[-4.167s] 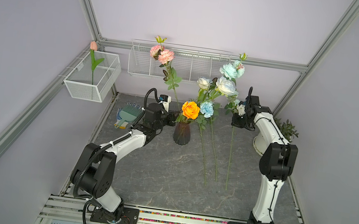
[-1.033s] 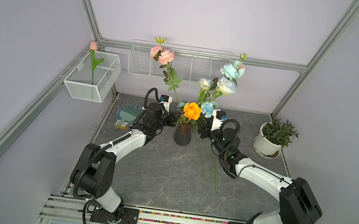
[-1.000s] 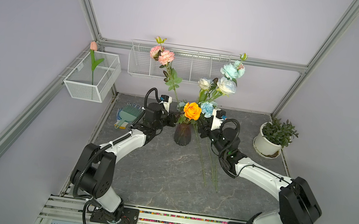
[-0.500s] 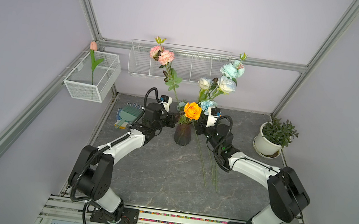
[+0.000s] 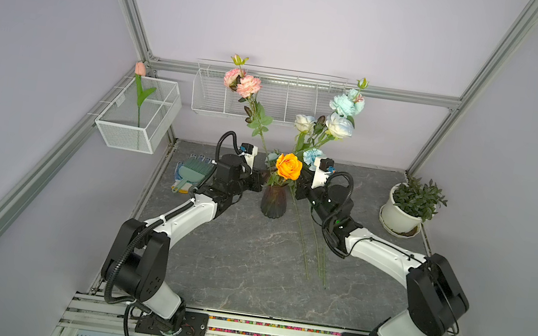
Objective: Pick out blue flowers from the vase
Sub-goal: Pick up the flower from the vase.
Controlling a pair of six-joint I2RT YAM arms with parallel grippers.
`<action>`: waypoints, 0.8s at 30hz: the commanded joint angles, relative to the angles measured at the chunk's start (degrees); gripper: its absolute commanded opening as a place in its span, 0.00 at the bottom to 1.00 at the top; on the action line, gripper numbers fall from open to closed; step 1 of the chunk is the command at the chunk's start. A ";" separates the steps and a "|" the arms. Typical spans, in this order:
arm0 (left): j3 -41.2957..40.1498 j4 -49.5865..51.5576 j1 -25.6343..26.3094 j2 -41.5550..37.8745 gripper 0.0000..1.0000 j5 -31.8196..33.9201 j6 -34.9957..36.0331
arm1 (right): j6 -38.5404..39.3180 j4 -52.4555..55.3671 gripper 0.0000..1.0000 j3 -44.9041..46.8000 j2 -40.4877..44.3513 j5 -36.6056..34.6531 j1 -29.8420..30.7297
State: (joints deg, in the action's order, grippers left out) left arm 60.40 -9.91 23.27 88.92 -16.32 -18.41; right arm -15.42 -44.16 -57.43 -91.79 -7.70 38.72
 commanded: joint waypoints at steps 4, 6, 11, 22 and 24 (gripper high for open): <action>-1.16 0.33 0.25 -0.10 0.27 0.31 -0.04 | 1.00 0.28 0.12 -0.05 3.94 -0.42 0.03; -1.25 0.57 0.22 -0.25 0.27 0.57 0.15 | 1.21 1.05 0.11 -0.05 5.14 -0.11 0.06; -1.07 0.64 0.12 -0.15 0.27 1.01 0.32 | 4.47 6.91 0.09 0.27 11.64 -0.28 1.13; 0.76 -1.08 0.18 2.59 0.27 0.10 -1.14 | 14.28 21.10 0.07 -0.35 27.05 -3.52 4.49; 0.77 -0.91 0.14 2.58 0.27 0.35 -0.92 | 15.93 25.46 0.07 -2.63 29.10 -3.77 4.80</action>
State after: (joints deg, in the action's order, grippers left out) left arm 60.31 -12.08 23.27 89.93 -16.32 -18.92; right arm -4.10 -25.56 -57.56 -64.79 -9.87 42.92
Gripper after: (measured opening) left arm 0.270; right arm 0.070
